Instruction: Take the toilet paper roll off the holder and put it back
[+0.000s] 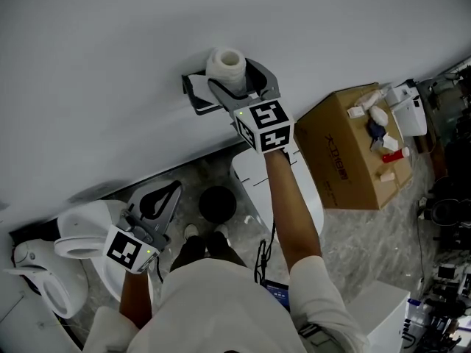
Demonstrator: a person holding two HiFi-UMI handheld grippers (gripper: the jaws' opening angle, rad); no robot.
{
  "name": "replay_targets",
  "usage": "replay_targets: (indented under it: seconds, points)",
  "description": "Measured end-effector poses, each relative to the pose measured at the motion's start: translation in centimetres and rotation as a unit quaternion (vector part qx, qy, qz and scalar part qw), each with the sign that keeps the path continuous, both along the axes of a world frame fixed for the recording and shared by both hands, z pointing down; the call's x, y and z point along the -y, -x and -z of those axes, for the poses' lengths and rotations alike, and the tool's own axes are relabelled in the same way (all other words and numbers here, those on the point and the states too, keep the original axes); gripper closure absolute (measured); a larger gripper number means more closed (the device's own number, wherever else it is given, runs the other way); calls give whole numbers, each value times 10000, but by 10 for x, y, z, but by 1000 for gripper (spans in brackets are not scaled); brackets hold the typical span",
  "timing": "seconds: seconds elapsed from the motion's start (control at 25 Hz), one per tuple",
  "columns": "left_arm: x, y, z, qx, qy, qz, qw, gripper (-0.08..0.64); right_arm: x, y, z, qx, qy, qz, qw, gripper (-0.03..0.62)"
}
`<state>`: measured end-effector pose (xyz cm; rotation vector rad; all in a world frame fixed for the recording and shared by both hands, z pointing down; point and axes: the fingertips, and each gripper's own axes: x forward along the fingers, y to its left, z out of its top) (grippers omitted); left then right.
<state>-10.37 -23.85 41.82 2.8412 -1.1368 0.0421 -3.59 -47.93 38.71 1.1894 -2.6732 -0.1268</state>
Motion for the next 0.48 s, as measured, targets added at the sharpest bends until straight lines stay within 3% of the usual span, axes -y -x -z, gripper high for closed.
replay_targets:
  seconds: [0.48]
  points:
    - [8,8,2,-20,-22,72,10000,558,14,3,-7,-288,-124,-293,9991,281]
